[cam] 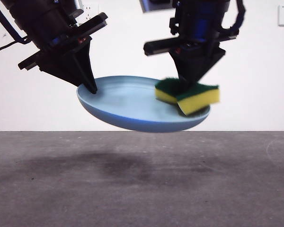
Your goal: Pick up the plate,pick up the cloth,clean the plate with the cloth
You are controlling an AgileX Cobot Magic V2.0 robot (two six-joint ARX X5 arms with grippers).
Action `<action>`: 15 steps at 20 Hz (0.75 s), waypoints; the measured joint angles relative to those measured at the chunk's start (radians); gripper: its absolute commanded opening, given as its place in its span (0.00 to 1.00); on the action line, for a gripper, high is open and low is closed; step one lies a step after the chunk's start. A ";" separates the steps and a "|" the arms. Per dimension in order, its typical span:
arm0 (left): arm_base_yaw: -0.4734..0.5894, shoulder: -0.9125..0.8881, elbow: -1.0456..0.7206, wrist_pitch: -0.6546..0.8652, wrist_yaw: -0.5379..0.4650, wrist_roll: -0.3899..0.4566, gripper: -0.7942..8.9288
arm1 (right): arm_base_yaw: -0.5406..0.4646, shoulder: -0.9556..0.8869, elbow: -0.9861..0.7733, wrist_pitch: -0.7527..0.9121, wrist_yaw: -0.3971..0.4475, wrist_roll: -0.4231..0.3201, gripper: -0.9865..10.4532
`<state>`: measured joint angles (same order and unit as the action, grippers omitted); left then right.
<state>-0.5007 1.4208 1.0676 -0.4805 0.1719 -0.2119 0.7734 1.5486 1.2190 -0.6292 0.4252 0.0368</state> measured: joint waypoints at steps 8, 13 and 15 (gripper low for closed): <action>-0.003 0.000 0.000 0.024 0.005 -0.010 0.07 | -0.038 0.011 0.000 0.206 -0.337 0.028 0.08; -0.005 0.000 0.000 0.071 0.002 -0.023 0.07 | -0.019 0.054 0.000 0.208 -0.531 0.072 0.08; -0.005 0.000 0.000 0.080 -0.002 -0.026 0.07 | -0.001 0.063 0.000 0.156 -0.554 0.079 0.08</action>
<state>-0.5056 1.4212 1.0672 -0.4004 0.1699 -0.2375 0.7723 1.6112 1.2194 -0.4728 -0.1287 0.1158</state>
